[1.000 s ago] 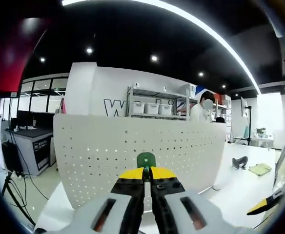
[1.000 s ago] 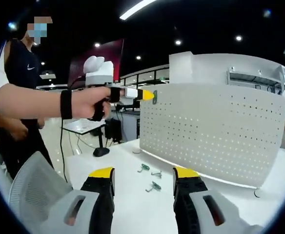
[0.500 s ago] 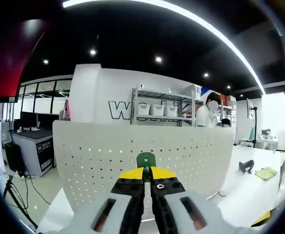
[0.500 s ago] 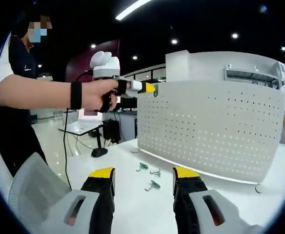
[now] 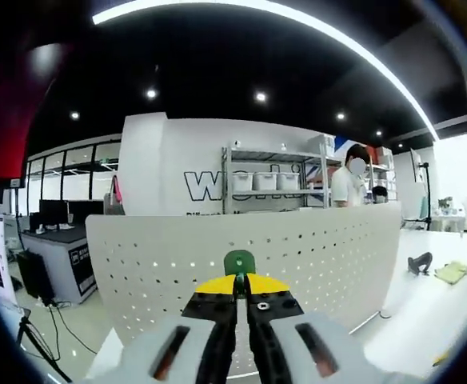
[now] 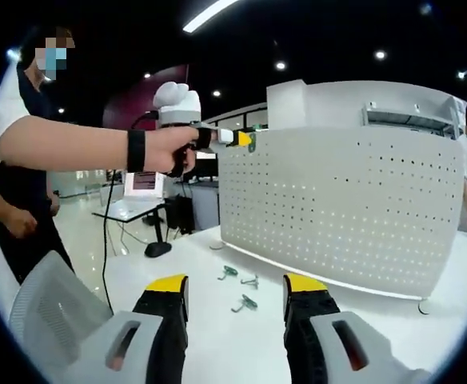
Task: Insert the hook assembly into the mounting plate slot until the hook locks in place.
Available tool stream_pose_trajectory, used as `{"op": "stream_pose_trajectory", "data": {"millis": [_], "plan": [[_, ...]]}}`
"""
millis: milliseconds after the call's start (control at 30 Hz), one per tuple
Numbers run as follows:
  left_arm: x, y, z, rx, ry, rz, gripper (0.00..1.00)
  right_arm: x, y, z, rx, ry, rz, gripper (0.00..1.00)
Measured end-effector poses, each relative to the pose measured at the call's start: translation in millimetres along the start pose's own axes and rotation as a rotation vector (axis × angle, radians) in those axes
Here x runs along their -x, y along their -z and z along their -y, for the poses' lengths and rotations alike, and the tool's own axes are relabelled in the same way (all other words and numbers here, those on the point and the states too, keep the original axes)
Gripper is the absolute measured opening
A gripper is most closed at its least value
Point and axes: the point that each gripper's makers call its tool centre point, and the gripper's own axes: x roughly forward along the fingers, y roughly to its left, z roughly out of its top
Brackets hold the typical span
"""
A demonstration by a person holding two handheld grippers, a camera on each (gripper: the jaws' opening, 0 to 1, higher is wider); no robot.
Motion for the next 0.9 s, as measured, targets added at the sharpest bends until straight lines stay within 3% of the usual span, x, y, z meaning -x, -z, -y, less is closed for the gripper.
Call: {"op": "stream_pose_trajectory", "data": {"millis": [333, 567, 900], "plan": [[-11, -4.2, -2.6, -0.019, -0.033, 0.03, 0.03, -2, 3.6, 3, 0.008, -0.001, -0.011, 0.46], [-19, -3.3, -18.2, 0.009, -0.073, 0.025, 0.03, -1, 6.0, 1, 0.001, -0.008, -0.01, 0.46], [-31, -6.4, -23.3, -0.009, -0.078, 0.03, 0.03, -3, 6.6, -3, 0.003, -0.021, -0.014, 0.46]]}}
